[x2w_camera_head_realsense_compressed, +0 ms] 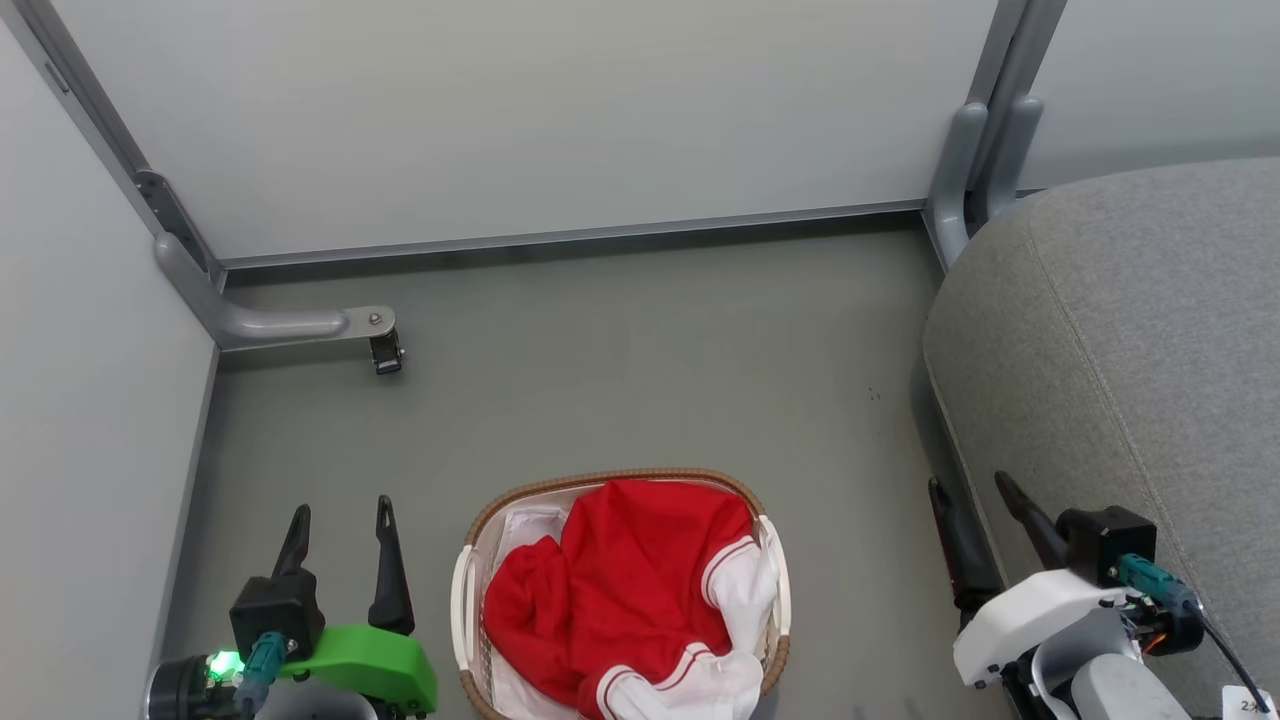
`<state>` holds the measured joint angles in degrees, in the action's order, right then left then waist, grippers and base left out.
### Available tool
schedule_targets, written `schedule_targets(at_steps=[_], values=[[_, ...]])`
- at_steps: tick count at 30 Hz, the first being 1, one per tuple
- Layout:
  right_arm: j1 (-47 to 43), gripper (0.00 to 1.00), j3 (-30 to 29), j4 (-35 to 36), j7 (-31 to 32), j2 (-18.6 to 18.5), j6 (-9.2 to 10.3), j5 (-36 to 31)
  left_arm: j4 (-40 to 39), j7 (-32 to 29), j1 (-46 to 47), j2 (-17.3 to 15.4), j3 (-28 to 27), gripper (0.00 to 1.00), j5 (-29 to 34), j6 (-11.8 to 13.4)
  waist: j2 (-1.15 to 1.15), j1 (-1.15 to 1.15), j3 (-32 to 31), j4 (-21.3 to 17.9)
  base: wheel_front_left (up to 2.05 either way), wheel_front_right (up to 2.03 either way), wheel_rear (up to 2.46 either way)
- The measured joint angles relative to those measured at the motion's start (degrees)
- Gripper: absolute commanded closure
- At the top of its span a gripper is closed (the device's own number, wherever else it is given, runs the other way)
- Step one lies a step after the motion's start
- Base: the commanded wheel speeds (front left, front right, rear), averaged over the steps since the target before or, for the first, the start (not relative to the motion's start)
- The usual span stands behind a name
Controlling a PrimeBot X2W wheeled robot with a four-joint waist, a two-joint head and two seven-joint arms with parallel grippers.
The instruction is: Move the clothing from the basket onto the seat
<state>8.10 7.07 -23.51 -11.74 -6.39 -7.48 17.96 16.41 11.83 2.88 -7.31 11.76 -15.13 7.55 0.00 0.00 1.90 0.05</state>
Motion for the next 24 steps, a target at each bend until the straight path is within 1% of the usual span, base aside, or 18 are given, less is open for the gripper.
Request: schedule_targets(at_steps=[5, 14, 17, 20, 24], values=[[-0.44, 0.0, -2.36, 4.43, -0.76, 0.41, 0.0, -2.41, -1.99, 0.65, -0.15, 0.32, -0.81, 0.0, 2.61, 0.31, 0.0, 0.0, -0.15, 0.01, 0.0, 0.0, 0.0], [-1.67, 0.0, -1.56, 4.14, -1.6, 0.9, -0.01, -6.39, -2.18, 1.65, -0.74, 0.6, -0.85, 0.0, 7.34, -0.07, 0.0, 0.0, 0.18, -0.06, 0.0, 0.0, 0.0], [-1.53, 0.0, -1.29, 4.15, -2.01, 0.75, -0.01, -7.46, -1.12, 1.9, -0.74, 1.21, -0.74, 0.0, 7.48, -1.81, 0.0, 0.0, 0.76, -0.1, 0.0, 0.0, 0.0], [-0.57, 0.0, -1.08, 4.36, -2.37, 0.31, -0.01, -8.5, 0.32, 2.37, -0.24, 2.01, -0.76, 0.0, 7.73, -4.3, 0.0, 0.0, 1.99, -0.15, 0.0, 0.0, 0.0], [1.24, 0.0, -0.53, 5.05, -2.72, -0.03, -0.01, -9.57, 1.54, 2.71, 1.93, 2.9, -0.93, 0.0, 9.18, -5.6, 0.0, 0.0, 4.18, -0.3, 0.0, 0.0, 0.0]])
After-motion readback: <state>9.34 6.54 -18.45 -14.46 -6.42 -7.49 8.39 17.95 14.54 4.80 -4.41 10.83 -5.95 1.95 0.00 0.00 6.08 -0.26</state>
